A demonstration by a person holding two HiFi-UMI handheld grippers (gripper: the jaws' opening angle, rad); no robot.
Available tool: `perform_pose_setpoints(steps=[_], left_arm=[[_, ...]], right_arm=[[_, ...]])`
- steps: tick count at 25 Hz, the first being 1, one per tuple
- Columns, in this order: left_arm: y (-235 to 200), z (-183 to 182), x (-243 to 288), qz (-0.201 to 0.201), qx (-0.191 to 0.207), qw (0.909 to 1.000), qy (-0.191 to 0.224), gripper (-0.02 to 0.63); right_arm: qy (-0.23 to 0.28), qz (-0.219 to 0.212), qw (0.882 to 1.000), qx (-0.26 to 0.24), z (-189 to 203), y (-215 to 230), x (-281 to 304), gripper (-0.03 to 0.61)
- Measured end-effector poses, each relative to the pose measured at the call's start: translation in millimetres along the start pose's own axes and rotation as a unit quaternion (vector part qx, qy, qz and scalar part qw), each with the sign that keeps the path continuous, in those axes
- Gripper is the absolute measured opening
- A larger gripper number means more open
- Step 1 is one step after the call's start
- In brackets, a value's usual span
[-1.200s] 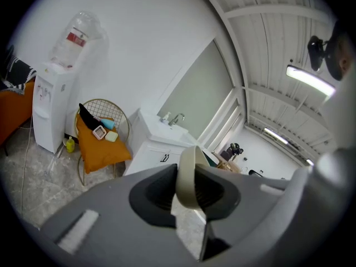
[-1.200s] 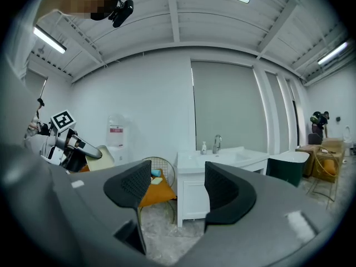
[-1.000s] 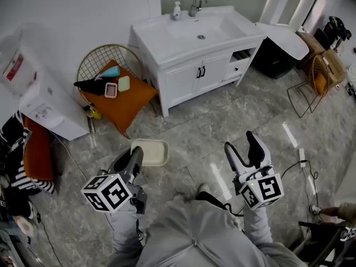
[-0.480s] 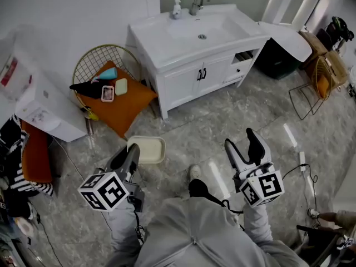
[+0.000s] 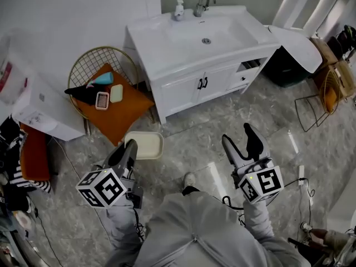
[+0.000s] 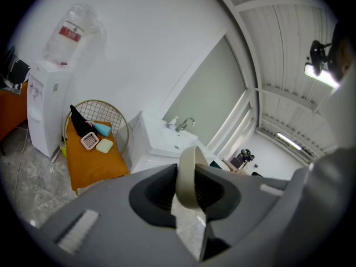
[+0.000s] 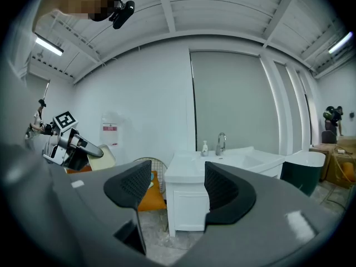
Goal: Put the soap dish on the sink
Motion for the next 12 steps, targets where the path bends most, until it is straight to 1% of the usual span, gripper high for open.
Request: perform_pose_setpoints(steps=[6, 12], left_arm=[[6.2, -19.0, 49.4, -0.011, 0.0, 0.9999, 0.01, 0.118], [14.5, -35.3, 88.6, -0.017, 0.006, 0.9997, 0.015, 0.118]], right_arm=[[0.002, -0.022, 1.0, 0.002, -2.7, 33.5, 47.4, 0.301], [0.011, -0.044, 0.999, 0.009, -10.8, 51.3, 86.6, 0.301]])
Point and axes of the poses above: the fingertips, and each gripper's own axes: x forward along the fingers, y to its right, z out of its underside, the point moved 5 cm from there along -x, backward along the fingers, and after that the axes turned 9 degrees about z, right-handed, at the moved point
